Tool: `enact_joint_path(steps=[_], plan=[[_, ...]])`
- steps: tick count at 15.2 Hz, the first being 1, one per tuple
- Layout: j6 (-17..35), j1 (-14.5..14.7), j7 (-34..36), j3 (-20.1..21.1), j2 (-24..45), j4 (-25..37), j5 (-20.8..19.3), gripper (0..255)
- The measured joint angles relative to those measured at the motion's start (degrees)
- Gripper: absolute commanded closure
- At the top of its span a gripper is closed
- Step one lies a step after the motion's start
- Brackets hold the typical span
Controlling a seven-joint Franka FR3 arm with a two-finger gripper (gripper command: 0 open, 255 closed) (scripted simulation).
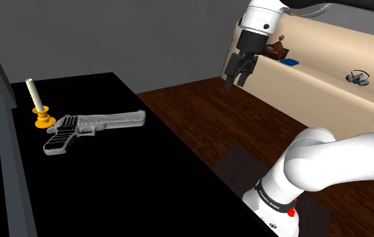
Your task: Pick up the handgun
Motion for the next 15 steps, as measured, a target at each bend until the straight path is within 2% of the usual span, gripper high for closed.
enact_joint_path(steps=[3,10,15], plan=[[1.9,0.8,-1.3,0.5,2.7,0.8,-0.2,0],[10.4,4.8,-8.4,3.5,17.1,7.0,-1.8,0],[14.5,7.3,-12.6,6.3,27.3,13.5,-3.7,0]])
